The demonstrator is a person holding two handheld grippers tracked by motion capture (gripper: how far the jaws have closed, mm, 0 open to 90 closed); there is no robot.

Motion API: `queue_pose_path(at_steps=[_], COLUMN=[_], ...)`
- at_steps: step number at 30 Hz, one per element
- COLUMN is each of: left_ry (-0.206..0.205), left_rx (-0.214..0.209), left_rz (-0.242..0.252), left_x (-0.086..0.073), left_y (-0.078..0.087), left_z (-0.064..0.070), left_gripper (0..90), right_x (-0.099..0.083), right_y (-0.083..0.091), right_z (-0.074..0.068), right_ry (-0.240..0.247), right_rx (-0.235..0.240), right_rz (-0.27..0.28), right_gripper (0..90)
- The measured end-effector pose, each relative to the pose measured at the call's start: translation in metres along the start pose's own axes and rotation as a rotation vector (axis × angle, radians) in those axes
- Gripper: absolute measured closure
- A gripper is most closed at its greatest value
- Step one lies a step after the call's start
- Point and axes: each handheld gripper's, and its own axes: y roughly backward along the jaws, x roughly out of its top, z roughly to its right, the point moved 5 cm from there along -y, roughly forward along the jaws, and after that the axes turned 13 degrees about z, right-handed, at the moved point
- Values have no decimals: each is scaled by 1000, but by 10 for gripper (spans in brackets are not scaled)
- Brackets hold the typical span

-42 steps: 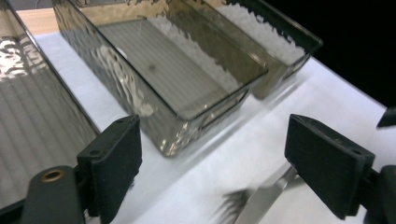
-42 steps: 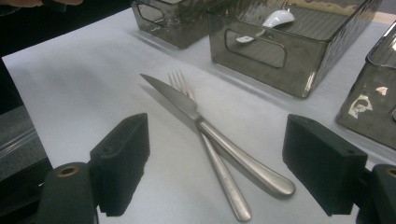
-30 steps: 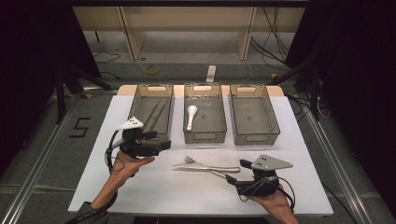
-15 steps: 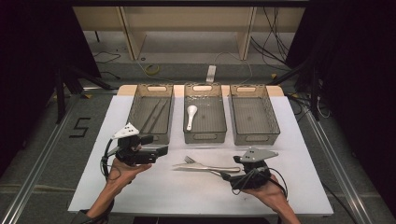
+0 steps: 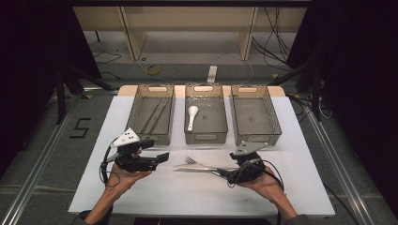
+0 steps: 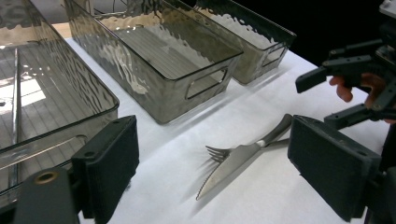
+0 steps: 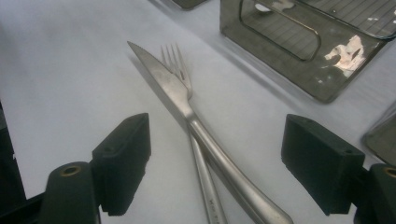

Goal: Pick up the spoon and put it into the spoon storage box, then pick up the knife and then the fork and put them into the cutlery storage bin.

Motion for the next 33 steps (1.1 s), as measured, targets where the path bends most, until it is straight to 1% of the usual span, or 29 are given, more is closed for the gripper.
queue_pose_path(at_steps=[1, 3, 6, 9, 15, 18, 24, 25, 30, 31, 33], left_ry=[-14, -38, -25, -42, -50, -40, -40, -39, -45, -40, -36], left_rx=[-4, 6, -5, 5, 13, 13, 18, 19, 18, 15, 12], left_rz=[-7, -19, -20, -28, -45, -34, -28, -27, -15, -12, -9], left_x=[0, -1, -2, -3, -5, -4, -3, -3, -2, -2, -2], left_y=[1, 1, 2, 3, 2, 2, 2, 2, 4, 5, 6], left_z=[0, 1, 2, 1, 1, 0, -1, -1, 0, 0, 0], left_gripper=[158, 158, 158, 158, 157, 157, 156, 156, 156, 156, 156], right_x=[0, 1, 1, 1, 2, 3, 3, 3, 6, 6, 8], right_y=[-1, -3, -8, -12, -22, -28, -39, -41, -51, -53, -57], right_z=[1, 2, 5, 7, 7, 7, 8, 9, 5, 5, 2], right_ry=[4, 3, 8, 20, 33, 41, 53, 65, 89, 100, 103], right_rx=[1, 4, 11, 12, 25, 29, 51, 55, 75, 79, 81], right_rz=[-10, -23, -44, -68, -99, -111, -150, -159, -200, -206, -206], right_gripper=[250, 249, 249, 249, 249, 250, 262, 262, 275, 280, 287])
